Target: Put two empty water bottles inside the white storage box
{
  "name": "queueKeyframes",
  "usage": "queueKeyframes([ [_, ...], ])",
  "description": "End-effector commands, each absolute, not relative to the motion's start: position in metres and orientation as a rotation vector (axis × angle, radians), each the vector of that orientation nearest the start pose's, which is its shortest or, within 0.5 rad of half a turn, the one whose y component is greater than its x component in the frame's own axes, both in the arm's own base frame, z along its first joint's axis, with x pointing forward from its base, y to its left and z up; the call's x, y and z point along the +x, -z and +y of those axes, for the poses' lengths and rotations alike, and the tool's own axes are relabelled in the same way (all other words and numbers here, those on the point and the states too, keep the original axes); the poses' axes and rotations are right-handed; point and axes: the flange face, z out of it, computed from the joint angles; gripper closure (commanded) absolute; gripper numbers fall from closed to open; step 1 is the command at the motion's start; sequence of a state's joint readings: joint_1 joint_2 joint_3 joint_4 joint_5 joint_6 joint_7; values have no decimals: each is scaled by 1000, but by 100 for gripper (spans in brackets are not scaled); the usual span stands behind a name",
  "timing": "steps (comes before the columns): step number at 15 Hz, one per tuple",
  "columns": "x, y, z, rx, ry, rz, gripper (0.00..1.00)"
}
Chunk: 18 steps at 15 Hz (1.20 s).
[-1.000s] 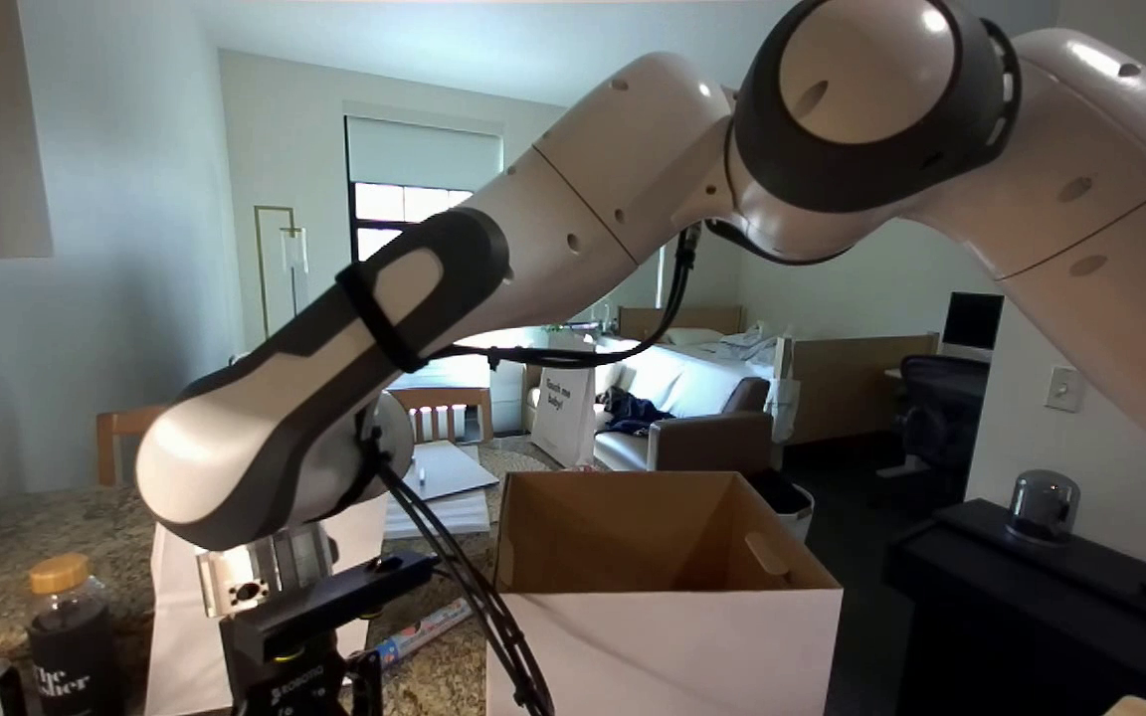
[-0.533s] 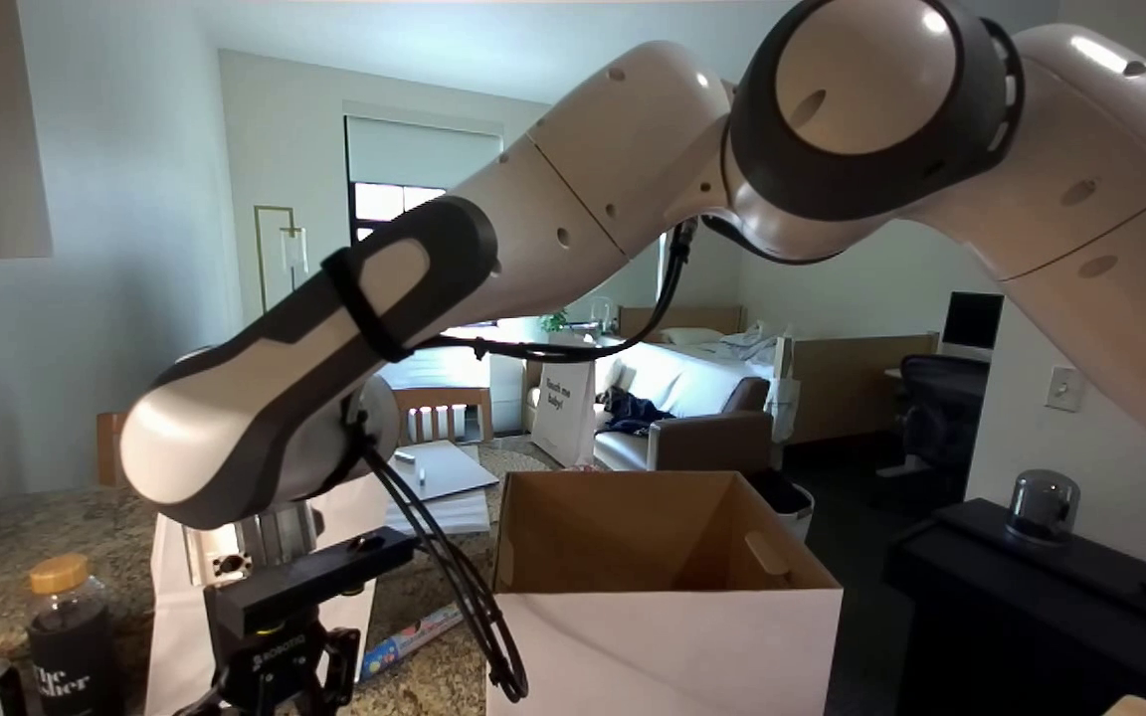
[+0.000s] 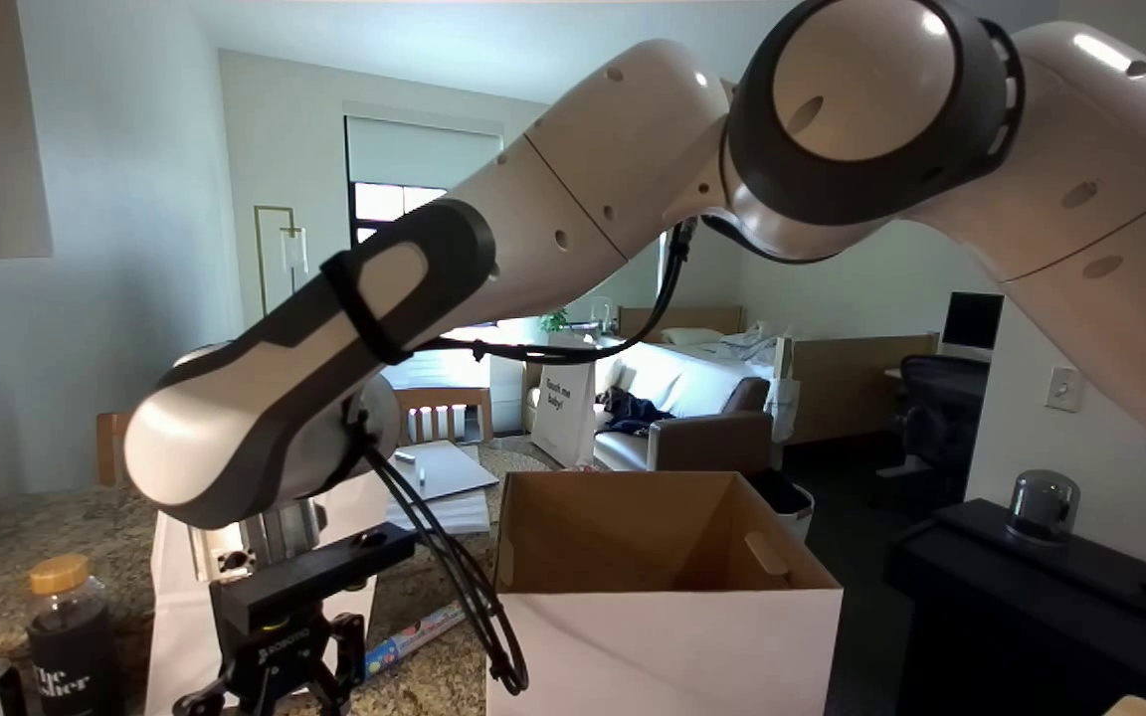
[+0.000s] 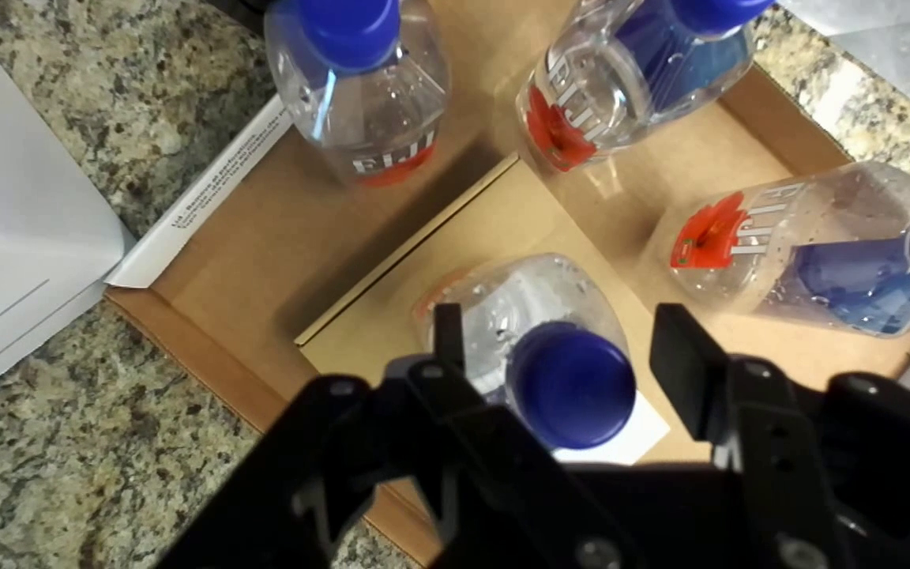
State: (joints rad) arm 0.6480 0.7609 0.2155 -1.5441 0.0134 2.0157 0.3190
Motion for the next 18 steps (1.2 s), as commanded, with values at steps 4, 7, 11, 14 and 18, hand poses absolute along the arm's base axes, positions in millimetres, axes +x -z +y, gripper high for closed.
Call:
queueKeyframes([
  [4,451,-190,505,-3061,-455,-752,88],
  [7,446,-203,507,-3077,-424,-729,84],
  [11,426,-255,504,-3136,-308,-619,85],
  [14,415,-312,486,-3200,-334,-565,86],
  [18,411,-399,450,-3223,-353,-371,85],
])
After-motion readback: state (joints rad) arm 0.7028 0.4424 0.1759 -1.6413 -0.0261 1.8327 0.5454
